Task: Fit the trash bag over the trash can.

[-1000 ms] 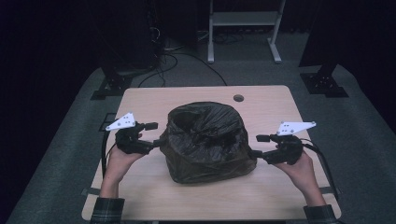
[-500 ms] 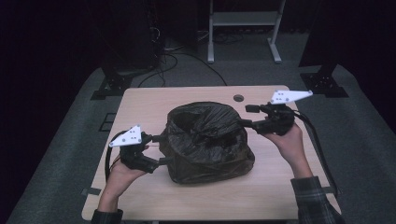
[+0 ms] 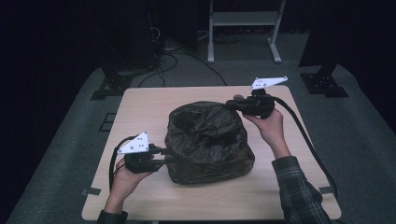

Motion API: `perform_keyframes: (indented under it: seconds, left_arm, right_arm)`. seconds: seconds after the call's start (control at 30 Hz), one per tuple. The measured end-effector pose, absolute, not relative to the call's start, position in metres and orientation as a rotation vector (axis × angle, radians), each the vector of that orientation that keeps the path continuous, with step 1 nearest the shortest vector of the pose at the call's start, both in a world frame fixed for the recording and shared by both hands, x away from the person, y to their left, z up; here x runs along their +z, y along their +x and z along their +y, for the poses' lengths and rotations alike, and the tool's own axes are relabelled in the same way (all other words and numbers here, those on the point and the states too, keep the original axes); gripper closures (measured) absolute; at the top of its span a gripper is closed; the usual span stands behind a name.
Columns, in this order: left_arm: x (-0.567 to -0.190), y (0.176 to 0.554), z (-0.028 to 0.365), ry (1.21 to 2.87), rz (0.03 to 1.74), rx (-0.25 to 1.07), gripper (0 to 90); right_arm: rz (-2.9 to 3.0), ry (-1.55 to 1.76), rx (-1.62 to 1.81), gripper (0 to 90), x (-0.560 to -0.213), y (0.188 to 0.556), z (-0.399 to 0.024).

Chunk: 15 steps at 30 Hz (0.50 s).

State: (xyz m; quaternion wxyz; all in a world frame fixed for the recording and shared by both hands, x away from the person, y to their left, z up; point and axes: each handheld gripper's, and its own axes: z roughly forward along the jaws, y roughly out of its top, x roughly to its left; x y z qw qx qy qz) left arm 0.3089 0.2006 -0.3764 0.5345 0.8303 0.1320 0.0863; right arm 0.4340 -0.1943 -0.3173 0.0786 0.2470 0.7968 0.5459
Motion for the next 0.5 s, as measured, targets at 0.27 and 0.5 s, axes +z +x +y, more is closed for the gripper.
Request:
perform_keyframes:
  seconds: [0.27, 0.5]
  left_arm:
    - [-0.387, 0.312, 0.199, 2.06, 0.275, 0.135, 88.5]
    - [-0.388, 0.313, 0.2, 2.057, 0.292, 0.154, 70.5]
  right_arm:
    - [2.325, 0.863, 1.498, 89.9, -0.322, 0.445, -0.201]
    - [2.288, 0.895, 1.506, 72.2, -0.323, 0.447, -0.209]
